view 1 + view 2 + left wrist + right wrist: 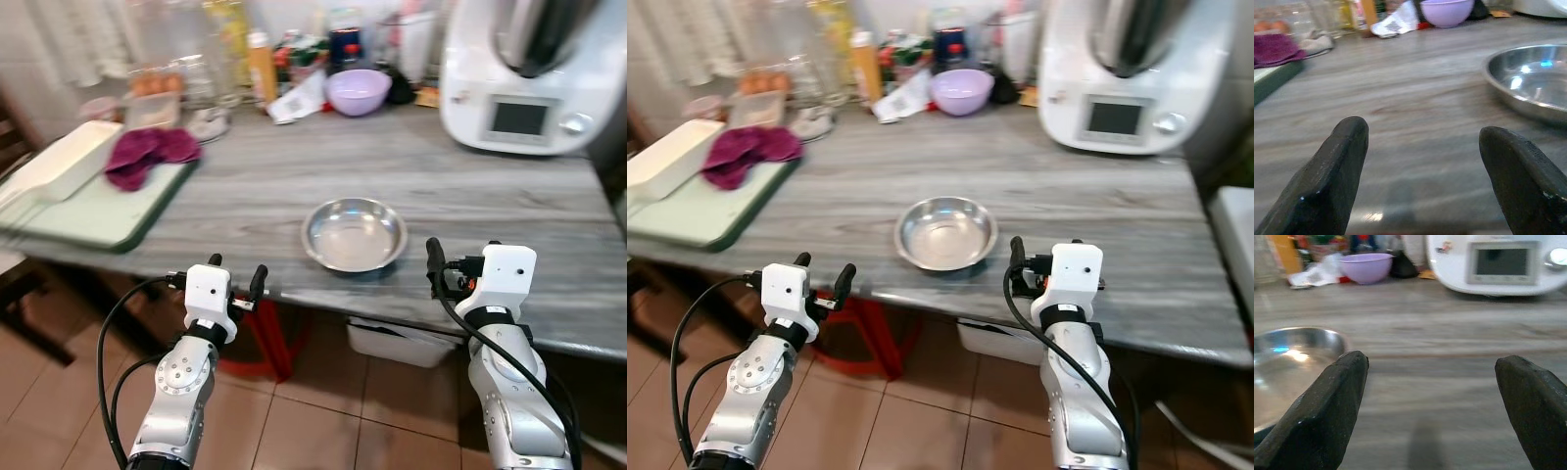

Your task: Setting the table

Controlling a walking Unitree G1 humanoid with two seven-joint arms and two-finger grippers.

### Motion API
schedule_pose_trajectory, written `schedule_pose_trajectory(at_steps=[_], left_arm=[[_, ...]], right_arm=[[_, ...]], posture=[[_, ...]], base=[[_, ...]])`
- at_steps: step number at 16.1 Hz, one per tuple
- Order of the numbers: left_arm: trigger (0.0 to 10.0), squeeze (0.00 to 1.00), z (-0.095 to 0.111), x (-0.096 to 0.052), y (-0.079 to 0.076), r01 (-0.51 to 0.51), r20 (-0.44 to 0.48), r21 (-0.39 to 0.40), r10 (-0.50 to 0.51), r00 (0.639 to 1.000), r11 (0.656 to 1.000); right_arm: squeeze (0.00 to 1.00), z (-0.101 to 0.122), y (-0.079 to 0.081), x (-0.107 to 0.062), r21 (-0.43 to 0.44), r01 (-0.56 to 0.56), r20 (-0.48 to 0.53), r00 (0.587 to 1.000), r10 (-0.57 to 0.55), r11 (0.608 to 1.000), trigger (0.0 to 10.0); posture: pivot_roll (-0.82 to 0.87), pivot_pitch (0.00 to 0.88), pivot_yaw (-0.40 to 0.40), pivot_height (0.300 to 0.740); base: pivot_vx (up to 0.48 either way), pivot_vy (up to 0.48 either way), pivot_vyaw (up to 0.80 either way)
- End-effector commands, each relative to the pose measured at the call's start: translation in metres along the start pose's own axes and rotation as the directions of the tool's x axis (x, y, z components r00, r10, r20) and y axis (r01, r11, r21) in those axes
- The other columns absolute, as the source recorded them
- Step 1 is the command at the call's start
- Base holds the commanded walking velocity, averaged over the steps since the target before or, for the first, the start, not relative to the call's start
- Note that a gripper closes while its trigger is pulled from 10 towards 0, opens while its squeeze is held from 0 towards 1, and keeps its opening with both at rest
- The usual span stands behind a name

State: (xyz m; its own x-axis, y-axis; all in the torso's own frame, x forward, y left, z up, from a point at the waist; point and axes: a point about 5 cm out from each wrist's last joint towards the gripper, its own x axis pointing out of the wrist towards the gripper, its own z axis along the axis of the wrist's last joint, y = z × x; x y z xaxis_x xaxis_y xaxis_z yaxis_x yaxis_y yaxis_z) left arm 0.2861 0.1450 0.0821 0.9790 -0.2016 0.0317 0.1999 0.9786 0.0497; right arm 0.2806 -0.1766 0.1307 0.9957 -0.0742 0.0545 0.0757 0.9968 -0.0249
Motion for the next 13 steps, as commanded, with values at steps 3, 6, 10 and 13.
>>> schedule_pose_trajectory(at_steps=[3, 6, 10, 13], left_arm=[[10.0, 0.00, -0.0020, 0.0025, -0.0001, -0.008, -0.024, 0.020, 0.009, 1.000, 1.000], [10.0, 0.00, -0.0041, 0.0017, 0.0006, -0.017, -0.035, 0.017, 0.018, 0.999, 1.000], [10.0, 0.00, -0.0042, 0.0027, 0.0005, -0.024, -0.036, 0.016, 0.025, 0.999, 1.000], [10.0, 0.00, -0.0035, 0.0040, 0.0034, -0.030, -0.039, 0.016, 0.031, 0.999, 0.999]], right_arm=[[0.00, 0.0043, -0.0004, 0.0014, 0.002, 0.001, 0.012, 1.000, -0.001, 1.000, 10.0], [0.00, 0.0050, -0.0001, 0.0016, -0.002, -0.005, 0.011, 1.000, 0.005, 1.000, 10.0], [0.00, 0.0048, -0.0004, 0.0032, 0.001, -0.001, 0.009, 1.000, 0.001, 1.000, 10.0], [0.00, 0.0045, 0.0010, 0.0046, 0.016, 0.003, 0.009, 1.000, -0.003, 1.000, 10.0]], posture=[[-0.16, 0.055, 0.073, 0.740], [-0.16, 0.060, 0.065, 0.740], [-0.16, 0.058, 0.067, 0.740], [-0.16, 0.056, 0.069, 0.740]], base=[[0.000, 0.000, -0.52], [0.000, 0.000, 0.00], [0.000, 0.000, 0.00], [0.000, 0.000, 0.00]])
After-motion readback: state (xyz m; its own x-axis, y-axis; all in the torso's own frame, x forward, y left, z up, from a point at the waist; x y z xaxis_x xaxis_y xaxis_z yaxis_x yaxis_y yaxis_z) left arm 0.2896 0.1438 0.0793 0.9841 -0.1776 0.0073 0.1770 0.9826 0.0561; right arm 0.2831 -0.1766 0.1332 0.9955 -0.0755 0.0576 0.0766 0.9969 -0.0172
